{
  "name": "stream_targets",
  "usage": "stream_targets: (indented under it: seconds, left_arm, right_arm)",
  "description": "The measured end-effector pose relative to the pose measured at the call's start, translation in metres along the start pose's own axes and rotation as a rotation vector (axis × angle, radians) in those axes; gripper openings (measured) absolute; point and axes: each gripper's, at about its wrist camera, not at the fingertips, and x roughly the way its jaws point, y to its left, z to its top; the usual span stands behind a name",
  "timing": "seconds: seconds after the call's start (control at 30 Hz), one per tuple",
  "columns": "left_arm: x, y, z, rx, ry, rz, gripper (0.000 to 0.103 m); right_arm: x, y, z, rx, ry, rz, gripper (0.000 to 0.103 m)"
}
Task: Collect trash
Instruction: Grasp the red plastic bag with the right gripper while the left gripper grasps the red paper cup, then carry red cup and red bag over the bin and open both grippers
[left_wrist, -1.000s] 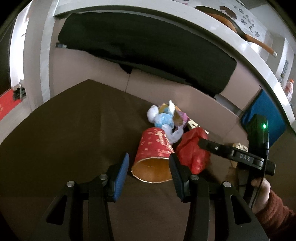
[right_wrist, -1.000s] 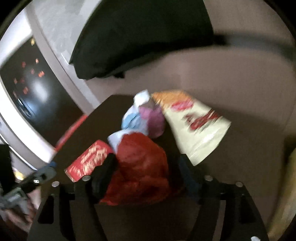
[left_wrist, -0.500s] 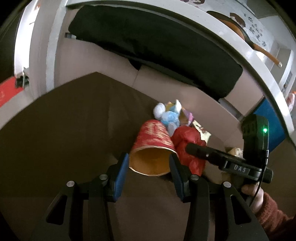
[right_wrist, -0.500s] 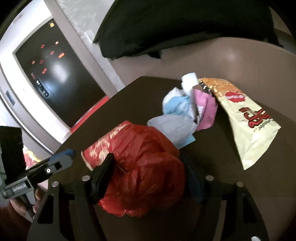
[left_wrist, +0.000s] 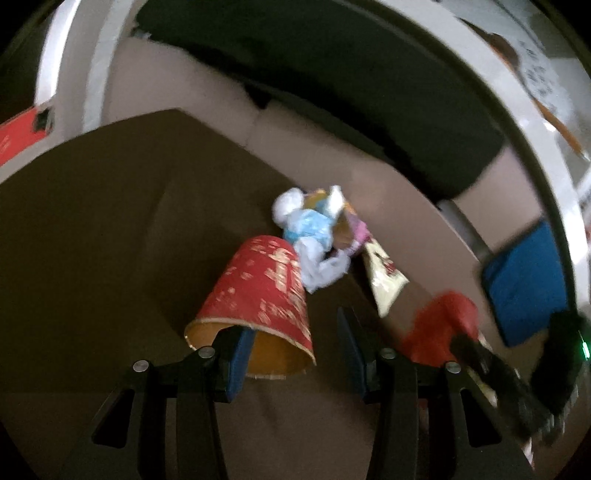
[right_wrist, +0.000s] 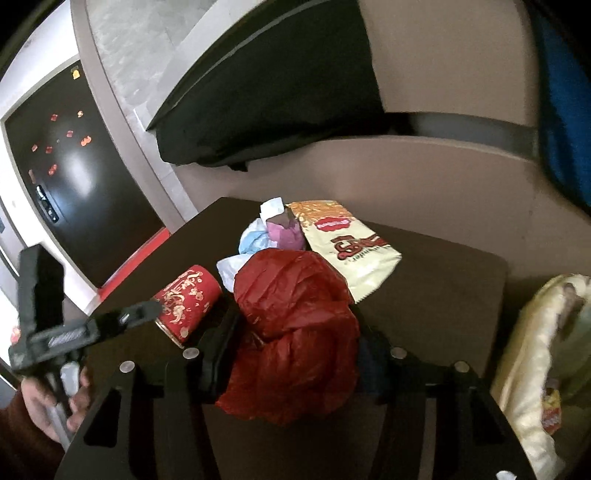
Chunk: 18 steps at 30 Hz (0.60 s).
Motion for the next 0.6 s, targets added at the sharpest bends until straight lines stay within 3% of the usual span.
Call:
stream_targets:
  seconds: [0.03,0.1,0.27,0.6]
  left_arm:
    - [0.003,0.001,0.001,-0.020,0.001,0.011,0.043]
    - [0.008,0.000,0.002,-0.020,0.006,0.025,0.028]
    - [-0.002,-0.012,-0.002,0.091,-0.060,0.077,0.008]
    - [-0.067,-0.071,-0.008,0.306,-0.288,0.079,0.004]
  right_arm:
    - [-0.003,0.001,-0.002,-0.014,-0.004,-0.008,0.051]
    - [-0.008,0.004,-0.007,-0.046,-0.011,-0.025,0.051]
    - [-0.013,0.005,-0.016,-0.085,-0.007,-0.035,0.052]
    - [-0.046,0.010,-0.013,-0.103,-0.085,-0.031,0.051]
